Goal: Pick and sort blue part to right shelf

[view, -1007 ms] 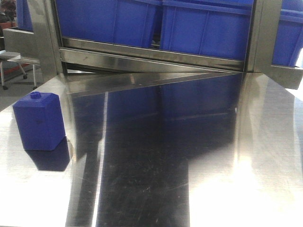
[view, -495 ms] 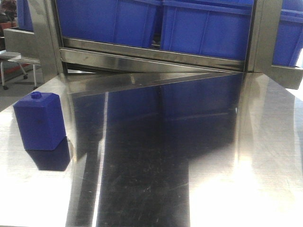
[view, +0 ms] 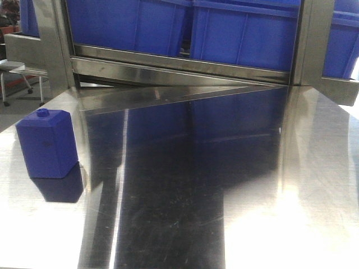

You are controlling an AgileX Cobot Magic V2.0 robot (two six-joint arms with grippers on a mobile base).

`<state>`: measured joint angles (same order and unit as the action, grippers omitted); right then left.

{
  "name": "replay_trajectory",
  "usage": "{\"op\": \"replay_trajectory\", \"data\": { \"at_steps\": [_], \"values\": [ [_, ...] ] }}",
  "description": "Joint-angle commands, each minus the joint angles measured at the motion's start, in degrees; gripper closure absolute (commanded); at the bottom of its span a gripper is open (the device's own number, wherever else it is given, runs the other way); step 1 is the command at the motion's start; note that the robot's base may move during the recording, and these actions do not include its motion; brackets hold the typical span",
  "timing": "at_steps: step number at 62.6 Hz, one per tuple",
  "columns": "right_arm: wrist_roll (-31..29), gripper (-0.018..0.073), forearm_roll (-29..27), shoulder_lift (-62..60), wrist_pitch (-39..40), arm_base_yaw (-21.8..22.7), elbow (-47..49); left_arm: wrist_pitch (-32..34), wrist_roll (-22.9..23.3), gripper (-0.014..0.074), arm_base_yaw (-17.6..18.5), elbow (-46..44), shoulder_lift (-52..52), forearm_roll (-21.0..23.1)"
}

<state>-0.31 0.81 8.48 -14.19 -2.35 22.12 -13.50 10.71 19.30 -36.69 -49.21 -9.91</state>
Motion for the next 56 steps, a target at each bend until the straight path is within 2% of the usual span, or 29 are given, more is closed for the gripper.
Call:
{"op": "replay_trajectory", "data": {
  "at_steps": [1, 5, 12, 17, 21, 31, 36, 44, 56],
  "values": [
    [-0.46, 0.0137, 0.36, 0.59, 5.47, 0.30, 1.65, -3.92, 0.58, 0.0008, 0.45, -6.90, -5.24, -1.25],
    [-0.46, 0.0137, 0.36, 0.59, 5.47, 0.30, 1.65, -10.07, 2.23, 0.0008, 0.55, -11.04, -9.49, -1.25],
    [-0.46, 0.0137, 0.36, 0.59, 5.47, 0.30, 1.65, -21.15, 10.34, 0.0008, 1.85, -18.93, -16.76, -3.08],
    [-0.46, 0.0137, 0.36, 0.59, 5.47, 0.30, 1.65, -29.24, 14.09, 0.0008, 3.17, -24.37, -21.77, -3.08],
    [-0.46, 0.0137, 0.36, 0.59, 5.47, 0.30, 1.65, -33.95, 15.69, 0.0008, 4.13, -28.49, -24.83, -2.80],
    [-0.46, 0.0137, 0.36, 0.59, 5.47, 0.30, 1.65, -44.94, 15.64, 0.0008, 6.72, -36.37, -31.80, -2.03],
    [-0.46, 0.0137, 0.36, 0.59, 5.47, 0.30, 1.65, -47.84, 15.64, 0.0008, 7.26, -38.67, -34.21, -0.30],
    [-0.46, 0.0137, 0.36, 0.59, 5.47, 0.30, 1.65, -48.39, 15.64, 0.0008, 7.53, -39.40, -36.16, 3.85],
    [-0.46, 0.0137, 0.36, 0.59, 5.47, 0.30, 1.65, -48.51, 15.64, 0.0008, 7.53, -39.40, -37.35, 3.41]
  ]
}}
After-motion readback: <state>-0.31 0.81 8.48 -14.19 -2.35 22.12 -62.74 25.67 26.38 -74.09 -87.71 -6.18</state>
